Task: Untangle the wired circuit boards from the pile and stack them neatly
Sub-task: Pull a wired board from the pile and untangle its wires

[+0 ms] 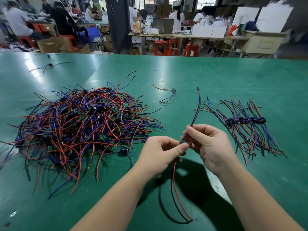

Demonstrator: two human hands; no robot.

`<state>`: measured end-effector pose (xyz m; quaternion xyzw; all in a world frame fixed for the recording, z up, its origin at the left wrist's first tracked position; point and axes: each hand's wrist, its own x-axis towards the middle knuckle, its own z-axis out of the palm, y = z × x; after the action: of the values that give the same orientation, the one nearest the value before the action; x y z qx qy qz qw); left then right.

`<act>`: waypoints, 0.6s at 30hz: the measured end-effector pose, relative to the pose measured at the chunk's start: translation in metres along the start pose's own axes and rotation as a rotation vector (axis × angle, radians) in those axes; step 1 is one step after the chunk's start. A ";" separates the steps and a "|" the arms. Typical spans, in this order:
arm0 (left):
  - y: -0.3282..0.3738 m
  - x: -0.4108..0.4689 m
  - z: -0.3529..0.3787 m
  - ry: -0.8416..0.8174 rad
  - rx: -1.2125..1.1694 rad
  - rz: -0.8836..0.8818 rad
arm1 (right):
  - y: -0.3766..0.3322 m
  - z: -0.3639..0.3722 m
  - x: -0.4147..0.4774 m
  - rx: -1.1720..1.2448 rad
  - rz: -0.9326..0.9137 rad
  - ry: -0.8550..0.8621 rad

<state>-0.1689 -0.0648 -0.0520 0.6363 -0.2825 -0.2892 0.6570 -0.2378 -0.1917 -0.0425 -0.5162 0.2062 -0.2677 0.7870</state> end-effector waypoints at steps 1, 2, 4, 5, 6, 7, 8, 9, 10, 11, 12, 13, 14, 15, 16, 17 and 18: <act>0.000 -0.001 0.001 -0.018 -0.012 -0.015 | -0.002 -0.001 0.001 0.020 0.015 0.006; 0.000 -0.001 0.001 -0.037 -0.010 -0.029 | -0.004 -0.002 0.003 0.044 0.022 0.014; -0.001 -0.003 0.002 -0.085 0.024 -0.057 | -0.010 -0.005 0.008 0.086 0.025 0.040; -0.001 -0.003 0.002 -0.110 0.045 -0.074 | -0.013 -0.007 0.011 0.100 0.026 0.054; -0.001 -0.004 0.002 -0.132 0.065 -0.094 | -0.016 -0.009 0.013 0.114 0.030 0.064; -0.002 -0.004 0.002 -0.151 0.083 -0.114 | -0.019 -0.011 0.015 0.127 0.037 0.071; -0.002 -0.004 0.002 -0.168 0.100 -0.132 | -0.022 -0.014 0.017 0.138 0.048 0.071; -0.002 -0.004 0.002 -0.184 0.113 -0.147 | -0.025 -0.016 0.018 0.143 0.064 0.066; -0.003 -0.004 0.001 -0.202 0.123 -0.162 | -0.028 -0.019 0.019 0.147 0.087 0.054; -0.003 -0.004 0.001 -0.219 0.130 -0.177 | -0.030 -0.021 0.020 0.151 0.114 0.040; -0.003 -0.005 0.001 -0.239 0.135 -0.192 | -0.032 -0.024 0.020 0.147 0.140 0.024; -0.002 -0.005 0.001 -0.260 0.139 -0.206 | -0.034 -0.026 0.021 0.129 0.161 0.009; -0.002 -0.006 0.000 -0.278 0.141 -0.216 | -0.035 -0.029 0.021 0.101 0.176 -0.005; -0.002 -0.006 0.000 -0.290 0.142 -0.223 | -0.036 -0.031 0.021 0.072 0.185 -0.014; -0.002 -0.006 0.000 -0.293 0.146 -0.227 | -0.037 -0.033 0.022 0.047 0.189 -0.015; -0.002 -0.007 0.000 -0.291 0.154 -0.227 | -0.038 -0.034 0.022 0.024 0.188 -0.007; -0.002 -0.007 0.000 -0.285 0.172 -0.225 | -0.039 -0.035 0.023 0.006 0.186 0.005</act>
<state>-0.1732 -0.0599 -0.0544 0.6704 -0.3234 -0.4229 0.5168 -0.2497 -0.2437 -0.0208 -0.4917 0.2543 -0.1953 0.8095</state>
